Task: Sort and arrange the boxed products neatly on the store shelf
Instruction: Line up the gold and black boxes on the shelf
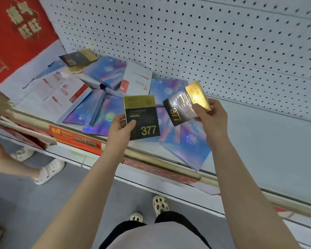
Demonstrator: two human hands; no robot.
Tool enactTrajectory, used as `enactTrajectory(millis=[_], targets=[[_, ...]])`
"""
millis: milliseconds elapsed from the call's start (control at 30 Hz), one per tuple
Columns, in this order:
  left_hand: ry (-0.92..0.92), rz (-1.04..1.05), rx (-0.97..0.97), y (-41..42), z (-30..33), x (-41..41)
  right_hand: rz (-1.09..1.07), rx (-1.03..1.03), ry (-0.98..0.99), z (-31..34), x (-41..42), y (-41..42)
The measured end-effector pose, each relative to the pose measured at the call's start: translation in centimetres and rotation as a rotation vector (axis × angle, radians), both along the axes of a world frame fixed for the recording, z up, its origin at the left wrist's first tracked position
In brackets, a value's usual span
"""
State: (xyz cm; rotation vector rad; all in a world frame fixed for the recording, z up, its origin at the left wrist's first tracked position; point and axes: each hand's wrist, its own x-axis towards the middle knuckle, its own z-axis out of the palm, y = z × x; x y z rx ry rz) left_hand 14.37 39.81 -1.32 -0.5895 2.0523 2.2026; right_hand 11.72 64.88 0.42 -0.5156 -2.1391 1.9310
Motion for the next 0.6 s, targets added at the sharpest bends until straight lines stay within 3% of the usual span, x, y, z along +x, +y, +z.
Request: enactTrajectory(millis=[300,600], targets=[[0.004,-0.294,0.023,0.6,-0.8,1.9,-0.403,-0.043,0.012,0.2,11.4,0.7],[0.029,-0.608,-0.031,9.7,-0.6,8.6,-0.678,-0.119,0.018,-1.1,25.9,6.1]])
